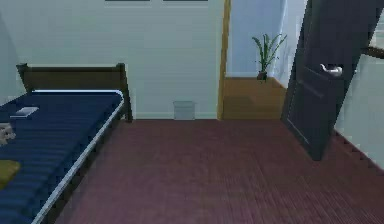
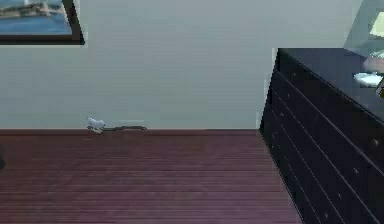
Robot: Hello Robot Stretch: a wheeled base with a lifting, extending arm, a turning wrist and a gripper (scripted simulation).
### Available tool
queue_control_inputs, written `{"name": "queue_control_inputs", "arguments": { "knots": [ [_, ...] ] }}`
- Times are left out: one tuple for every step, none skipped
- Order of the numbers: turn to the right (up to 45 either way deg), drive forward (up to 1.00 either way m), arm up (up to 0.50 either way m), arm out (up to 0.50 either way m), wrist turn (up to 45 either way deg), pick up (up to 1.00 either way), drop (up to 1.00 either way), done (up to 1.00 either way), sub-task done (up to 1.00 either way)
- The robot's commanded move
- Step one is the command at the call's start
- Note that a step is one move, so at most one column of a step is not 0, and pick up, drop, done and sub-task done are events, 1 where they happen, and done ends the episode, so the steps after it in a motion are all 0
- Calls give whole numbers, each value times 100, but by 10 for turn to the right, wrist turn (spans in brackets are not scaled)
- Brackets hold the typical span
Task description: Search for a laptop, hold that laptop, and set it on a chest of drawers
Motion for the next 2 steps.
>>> {"name": "queue_control_inputs", "arguments": {
  "knots": [
    [150,0,0,0,0,0,0,0,0],
    [0,100,0,0,0,0,0,0,0]
  ]
}}
